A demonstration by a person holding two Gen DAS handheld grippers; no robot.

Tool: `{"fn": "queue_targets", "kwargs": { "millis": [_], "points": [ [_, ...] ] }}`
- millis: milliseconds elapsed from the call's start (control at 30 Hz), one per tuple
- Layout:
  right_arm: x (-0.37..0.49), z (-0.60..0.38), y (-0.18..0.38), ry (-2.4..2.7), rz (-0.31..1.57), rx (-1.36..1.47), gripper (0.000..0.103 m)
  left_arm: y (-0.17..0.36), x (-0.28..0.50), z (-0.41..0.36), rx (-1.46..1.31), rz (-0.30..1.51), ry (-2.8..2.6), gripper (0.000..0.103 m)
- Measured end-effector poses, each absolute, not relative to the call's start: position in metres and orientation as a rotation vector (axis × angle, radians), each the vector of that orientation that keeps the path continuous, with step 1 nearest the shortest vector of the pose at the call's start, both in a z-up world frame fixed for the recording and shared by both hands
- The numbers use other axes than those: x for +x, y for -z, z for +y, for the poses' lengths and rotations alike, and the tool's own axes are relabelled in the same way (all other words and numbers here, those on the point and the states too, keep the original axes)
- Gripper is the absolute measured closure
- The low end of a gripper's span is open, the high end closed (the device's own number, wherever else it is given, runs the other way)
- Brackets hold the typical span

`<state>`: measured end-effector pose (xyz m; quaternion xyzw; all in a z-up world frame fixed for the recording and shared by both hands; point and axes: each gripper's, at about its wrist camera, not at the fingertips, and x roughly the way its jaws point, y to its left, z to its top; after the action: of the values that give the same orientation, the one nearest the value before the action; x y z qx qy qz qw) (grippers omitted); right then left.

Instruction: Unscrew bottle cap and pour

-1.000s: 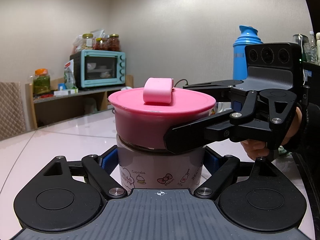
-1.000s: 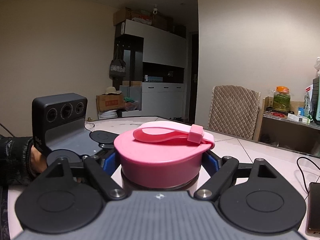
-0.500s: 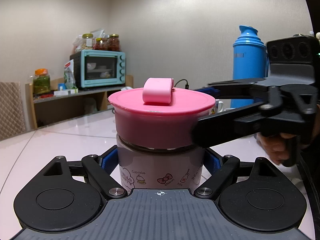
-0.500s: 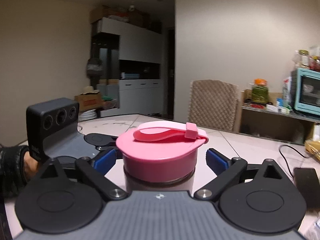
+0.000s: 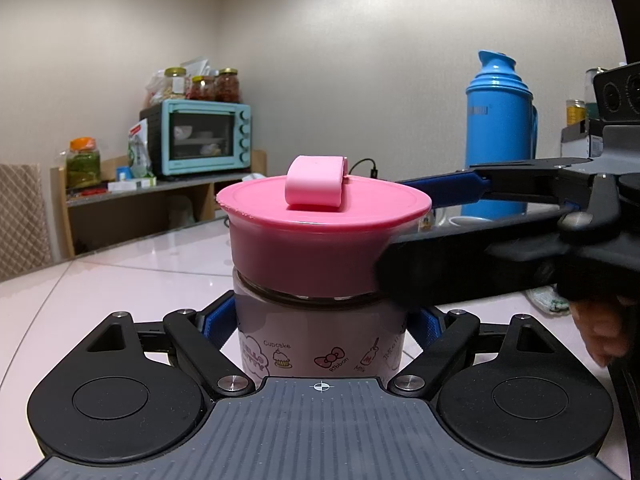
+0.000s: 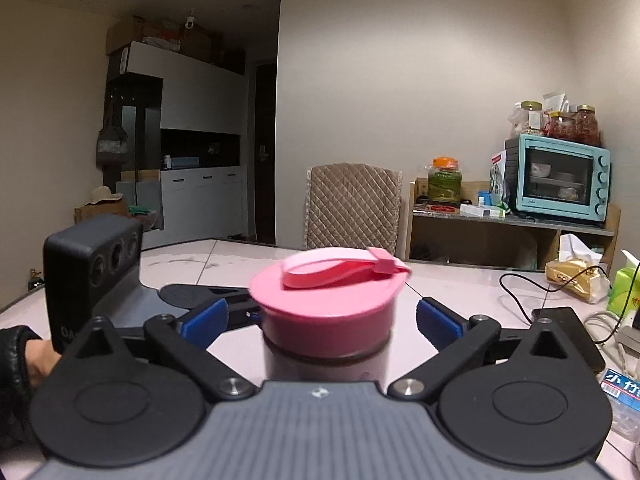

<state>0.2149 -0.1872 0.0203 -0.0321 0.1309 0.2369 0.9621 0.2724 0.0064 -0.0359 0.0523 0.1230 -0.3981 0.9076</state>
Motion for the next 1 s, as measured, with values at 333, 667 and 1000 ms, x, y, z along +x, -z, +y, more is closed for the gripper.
{"fn": "queue_targets", "kwargs": {
  "millis": [333,667,1000],
  "points": [
    [0.225,-0.168,-0.012,-0.377,0.288,-0.055,0.002,0.036,0.272,0.007,0.108,0.254,0.822,0.013],
    [0.229,-0.165,-0.009,-0.348,0.296,-0.034,0.007,0.036,0.273,0.007,0.108,0.254,0.822,0.013],
    [0.228,-0.160,-0.008,-0.328,0.289,-0.056,0.016,0.036,0.273,0.007,0.108,0.254,0.822,0.013]
  ]
}}
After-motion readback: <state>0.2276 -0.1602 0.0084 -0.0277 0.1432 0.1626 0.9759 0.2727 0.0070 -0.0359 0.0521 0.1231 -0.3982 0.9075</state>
